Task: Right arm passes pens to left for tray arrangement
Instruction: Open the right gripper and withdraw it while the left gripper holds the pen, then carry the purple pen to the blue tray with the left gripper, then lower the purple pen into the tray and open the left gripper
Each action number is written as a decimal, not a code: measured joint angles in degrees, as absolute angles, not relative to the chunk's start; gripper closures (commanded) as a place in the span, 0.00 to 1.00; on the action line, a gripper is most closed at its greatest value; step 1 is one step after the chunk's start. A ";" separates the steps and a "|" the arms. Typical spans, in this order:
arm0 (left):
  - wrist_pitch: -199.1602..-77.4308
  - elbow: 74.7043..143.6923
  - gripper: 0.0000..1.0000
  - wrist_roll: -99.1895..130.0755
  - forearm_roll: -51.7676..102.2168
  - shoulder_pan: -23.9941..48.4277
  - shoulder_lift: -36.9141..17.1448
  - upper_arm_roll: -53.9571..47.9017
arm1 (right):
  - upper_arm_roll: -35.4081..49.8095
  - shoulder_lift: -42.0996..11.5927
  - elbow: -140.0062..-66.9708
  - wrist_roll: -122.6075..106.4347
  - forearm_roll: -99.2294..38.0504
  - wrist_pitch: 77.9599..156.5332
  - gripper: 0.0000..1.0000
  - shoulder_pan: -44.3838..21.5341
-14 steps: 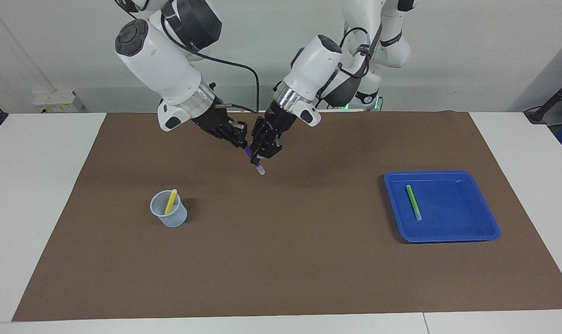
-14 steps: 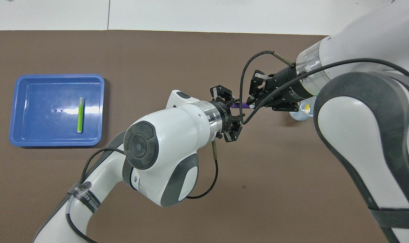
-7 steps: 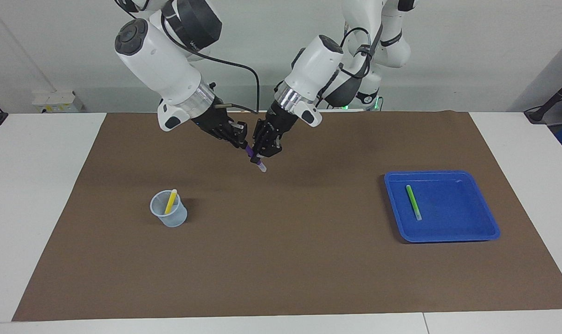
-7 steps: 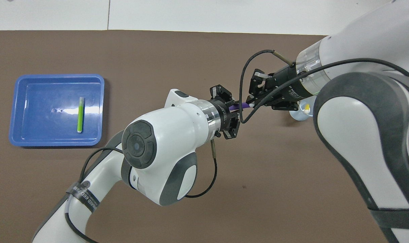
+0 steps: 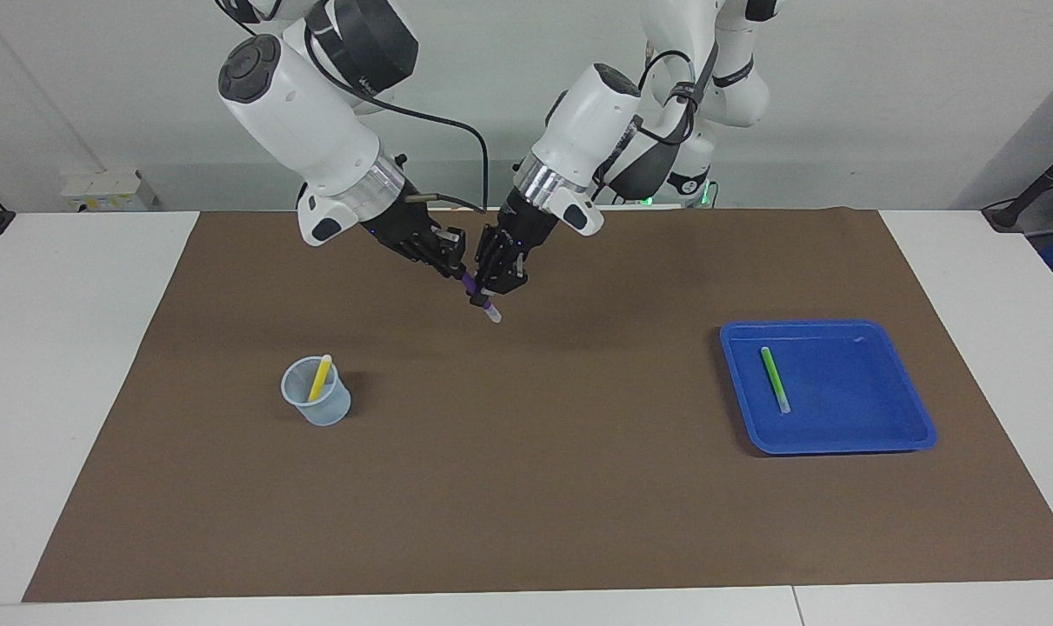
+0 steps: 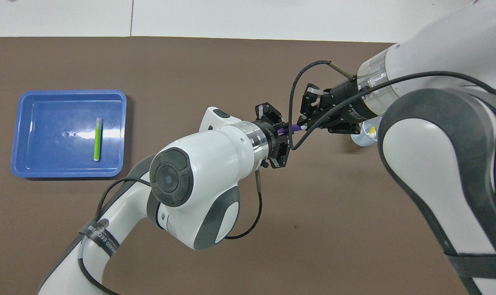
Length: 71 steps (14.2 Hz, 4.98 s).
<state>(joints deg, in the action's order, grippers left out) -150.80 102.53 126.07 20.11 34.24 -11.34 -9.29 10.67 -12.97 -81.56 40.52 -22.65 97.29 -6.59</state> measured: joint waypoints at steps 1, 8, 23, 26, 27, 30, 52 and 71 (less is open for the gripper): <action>-150.80 102.49 1.00 125.76 20.00 34.22 -11.34 -9.27 | 10.67 -12.97 -81.54 40.52 -22.70 97.31 0.73 -6.59; -150.82 102.17 1.00 124.19 18.56 34.20 -11.33 -9.23 | 10.23 -12.97 -81.26 40.52 -20.60 97.39 0.00 -6.31; -123.44 99.16 1.00 78.76 15.59 23.31 -10.54 -8.60 | 9.74 -5.61 -86.74 4.69 -2.73 88.92 0.00 9.85; -117.81 99.08 1.00 65.13 13.73 18.15 -10.15 -8.38 | 9.83 -3.02 -89.30 4.69 -2.28 88.92 0.00 10.11; -115.56 99.07 1.00 60.60 12.73 16.15 -9.92 -8.33 | 9.61 -2.58 -89.47 4.69 -2.27 88.92 0.00 10.38; -111.64 99.07 1.00 48.93 11.12 11.43 -9.35 -8.24 | 8.03 -2.04 -90.23 4.69 -2.27 88.94 0.00 10.69; -128.54 107.67 1.00 -7.00 1.14 -14.05 -16.83 -8.21 | 5.29 0.41 -92.50 2.63 -2.21 93.48 0.00 8.05; -139.60 115.88 0.49 -13.10 1.11 -16.46 -18.64 -8.50 | 5.26 0.82 -93.13 2.44 -2.21 90.94 0.00 8.03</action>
